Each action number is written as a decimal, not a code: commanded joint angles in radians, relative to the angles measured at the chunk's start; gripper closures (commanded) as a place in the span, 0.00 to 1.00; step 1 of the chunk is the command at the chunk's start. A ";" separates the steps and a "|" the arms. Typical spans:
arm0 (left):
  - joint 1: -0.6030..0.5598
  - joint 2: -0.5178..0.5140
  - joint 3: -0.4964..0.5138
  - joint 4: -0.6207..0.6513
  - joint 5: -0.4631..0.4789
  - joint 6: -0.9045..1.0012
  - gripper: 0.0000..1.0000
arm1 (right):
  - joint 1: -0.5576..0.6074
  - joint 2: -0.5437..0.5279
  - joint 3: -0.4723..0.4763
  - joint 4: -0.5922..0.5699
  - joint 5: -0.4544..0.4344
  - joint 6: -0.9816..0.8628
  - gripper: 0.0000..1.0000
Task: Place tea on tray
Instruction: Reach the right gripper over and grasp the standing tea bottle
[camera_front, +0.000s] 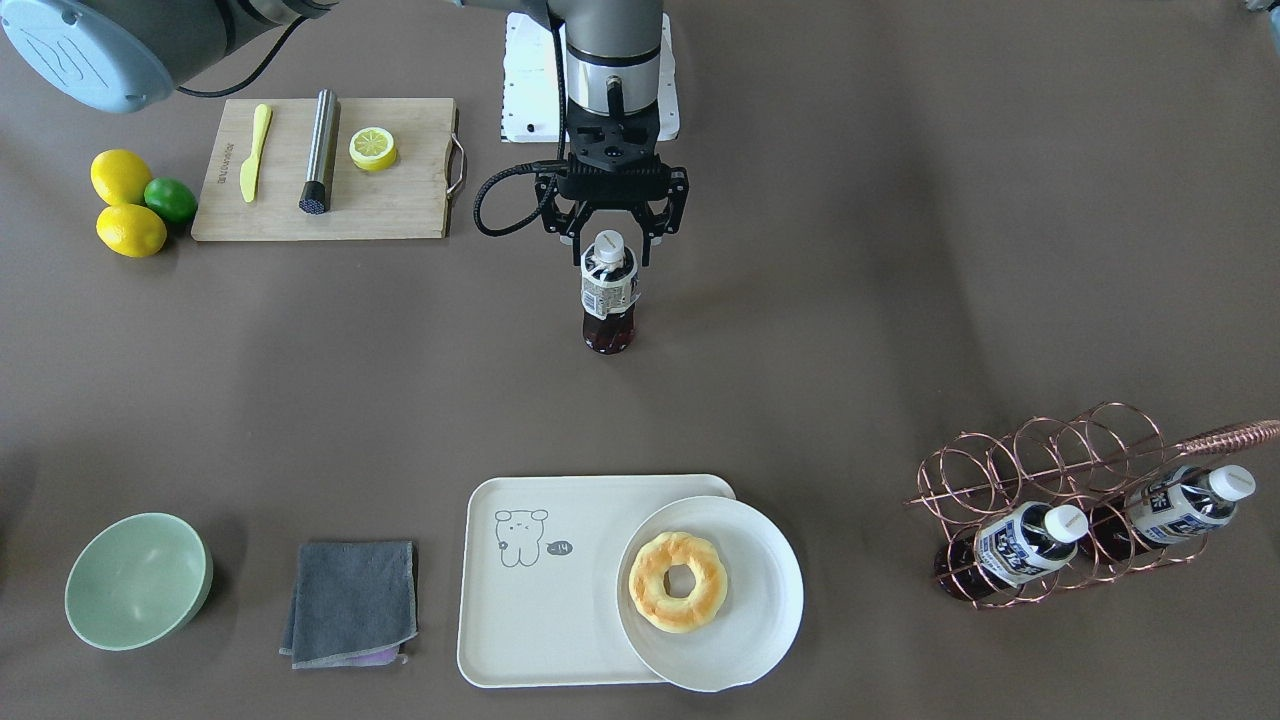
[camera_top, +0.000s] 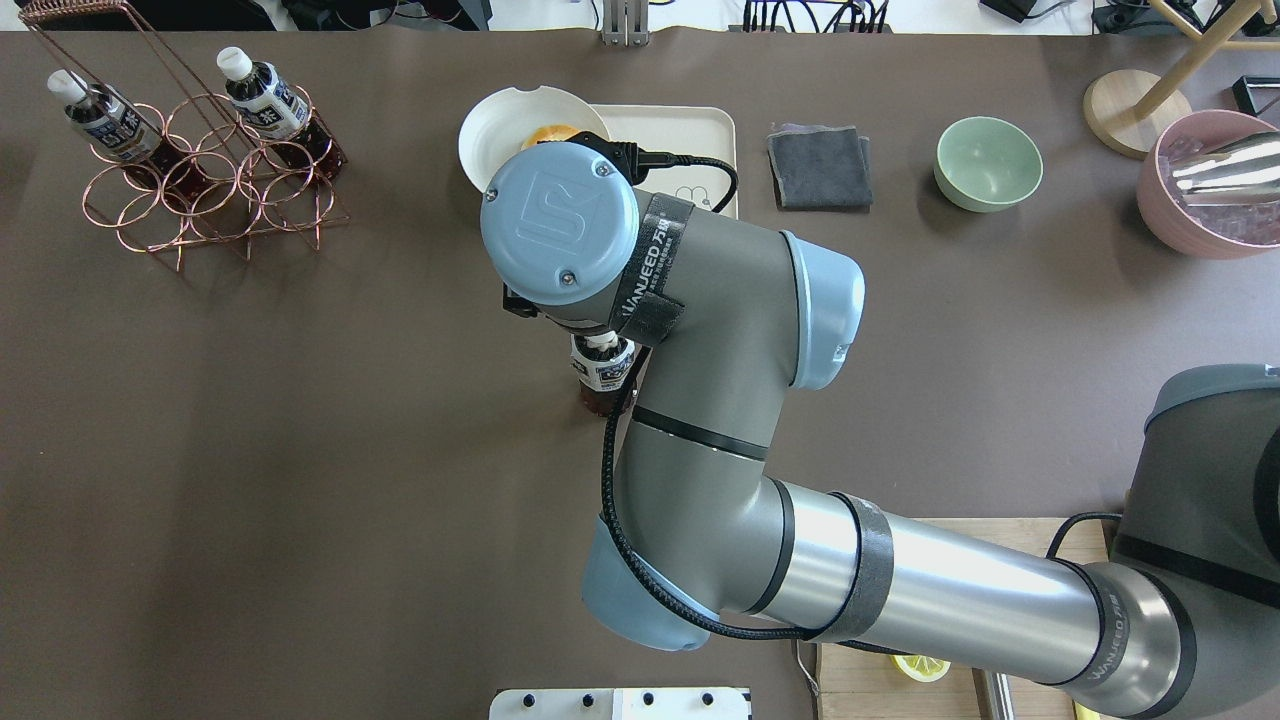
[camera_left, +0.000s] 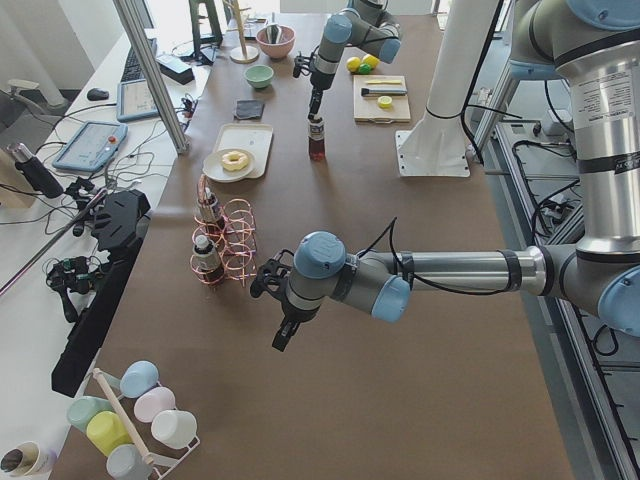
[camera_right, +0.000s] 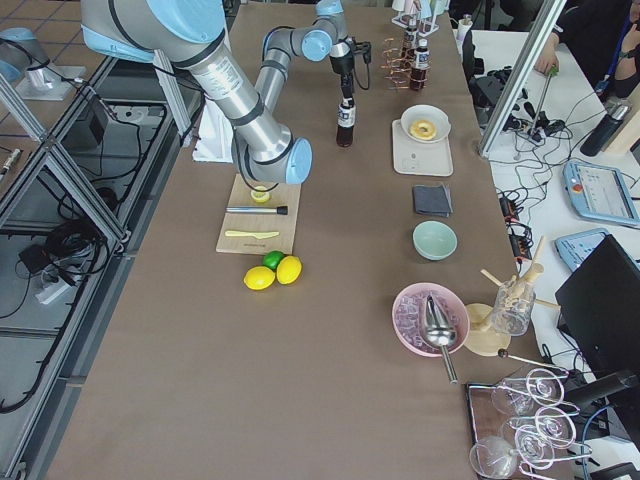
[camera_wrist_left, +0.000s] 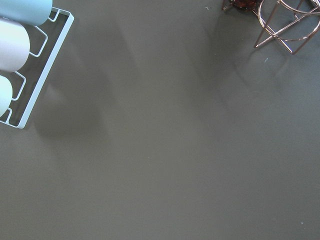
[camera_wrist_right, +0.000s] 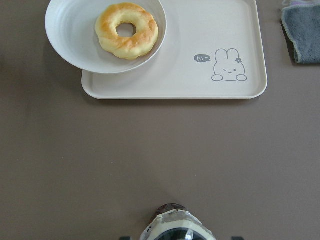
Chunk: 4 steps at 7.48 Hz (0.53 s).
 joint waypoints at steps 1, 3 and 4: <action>0.000 -0.001 -0.006 0.000 0.000 -0.002 0.00 | 0.000 -0.002 0.007 0.000 0.000 0.000 1.00; 0.000 -0.001 -0.007 0.000 -0.002 -0.002 0.00 | 0.018 0.009 0.019 -0.002 0.005 -0.003 1.00; 0.000 -0.001 -0.007 0.000 -0.002 -0.002 0.00 | 0.061 0.019 0.018 0.000 0.017 -0.013 1.00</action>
